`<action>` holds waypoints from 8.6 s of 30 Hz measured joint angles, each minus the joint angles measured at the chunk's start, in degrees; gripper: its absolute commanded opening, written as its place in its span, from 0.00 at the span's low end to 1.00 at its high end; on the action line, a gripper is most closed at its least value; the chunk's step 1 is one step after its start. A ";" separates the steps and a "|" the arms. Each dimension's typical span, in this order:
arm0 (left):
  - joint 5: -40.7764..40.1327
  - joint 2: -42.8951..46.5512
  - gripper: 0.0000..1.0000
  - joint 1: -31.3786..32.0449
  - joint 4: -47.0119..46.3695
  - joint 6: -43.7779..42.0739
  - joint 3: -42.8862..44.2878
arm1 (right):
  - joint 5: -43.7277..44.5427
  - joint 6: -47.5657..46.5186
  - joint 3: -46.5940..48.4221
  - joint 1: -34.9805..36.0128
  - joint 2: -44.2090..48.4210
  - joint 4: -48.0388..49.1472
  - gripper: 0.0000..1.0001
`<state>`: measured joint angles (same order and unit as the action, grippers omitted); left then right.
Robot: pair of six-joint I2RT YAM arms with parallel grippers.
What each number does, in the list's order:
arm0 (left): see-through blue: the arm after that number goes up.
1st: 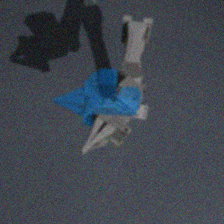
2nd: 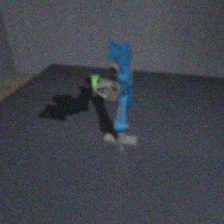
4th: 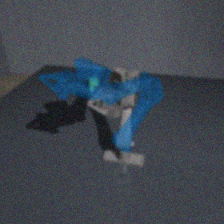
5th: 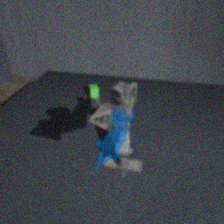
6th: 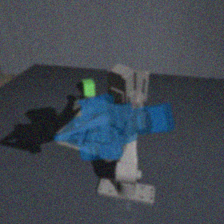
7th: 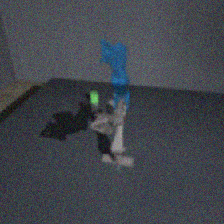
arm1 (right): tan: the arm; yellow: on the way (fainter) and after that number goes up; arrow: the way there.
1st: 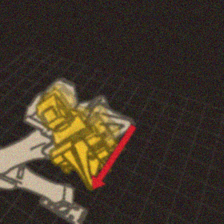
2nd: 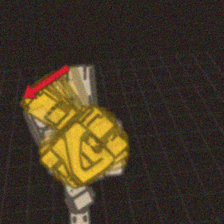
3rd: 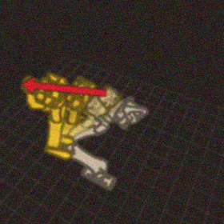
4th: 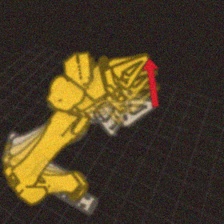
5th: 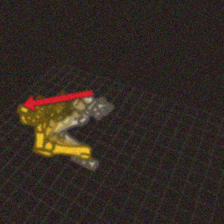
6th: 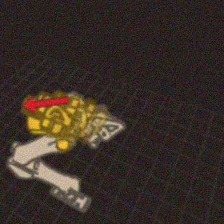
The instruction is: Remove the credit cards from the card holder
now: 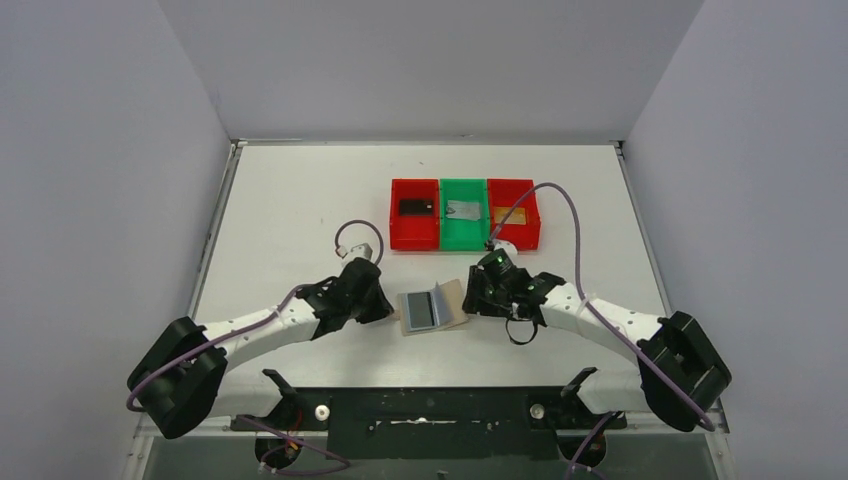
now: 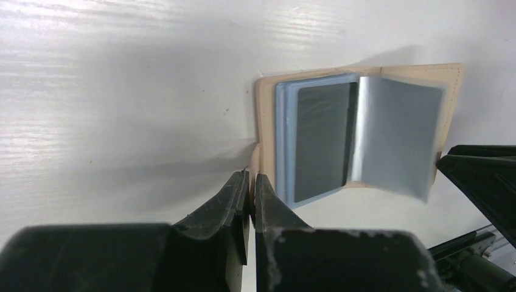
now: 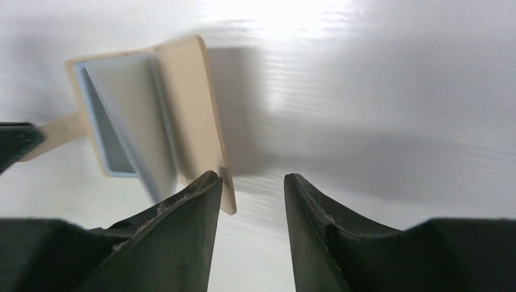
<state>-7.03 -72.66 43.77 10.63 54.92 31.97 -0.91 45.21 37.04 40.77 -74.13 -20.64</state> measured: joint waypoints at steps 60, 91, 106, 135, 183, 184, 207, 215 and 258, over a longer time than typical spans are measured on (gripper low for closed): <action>5.03 7.39 0.00 -0.07 -0.22 -3.08 2.58 | 0.17 -10.73 18.80 10.32 -16.33 -2.69 0.66; 5.62 7.06 0.00 -0.07 -0.24 -3.13 2.58 | 9.27 -8.85 18.78 10.19 -17.20 -5.75 0.52; 4.24 5.66 0.51 -0.37 0.15 -2.84 2.60 | 10.86 -8.70 17.73 8.96 -21.84 -3.82 0.25; 11.74 -28.28 0.27 2.89 -3.93 0.39 24.09 | -4.94 -2.54 3.61 0.00 -13.84 14.88 0.30; -1.09 -21.31 0.36 4.87 11.43 -2.49 29.16 | -17.70 1.18 -5.22 -2.71 -11.80 28.92 0.26; -1.40 -19.12 0.36 4.87 11.19 -2.32 27.78 | -17.88 1.18 -5.16 -2.78 -11.80 28.92 0.26; 0.17 -14.86 0.20 5.33 6.12 4.15 12.09 | -26.21 0.15 1.55 -2.86 -20.13 30.88 0.30; -0.26 -15.30 0.17 5.64 5.99 4.00 12.20 | -27.06 0.72 1.53 -2.93 -20.44 31.36 0.21; -0.61 -17.16 0.00 6.56 3.87 2.91 13.42 | -32.02 6.75 -6.19 -8.57 -19.56 41.62 0.00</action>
<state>-7.64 -89.82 50.33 14.50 57.82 45.39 -32.93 51.96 30.85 32.21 -93.69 20.97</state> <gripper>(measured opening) 0.010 0.026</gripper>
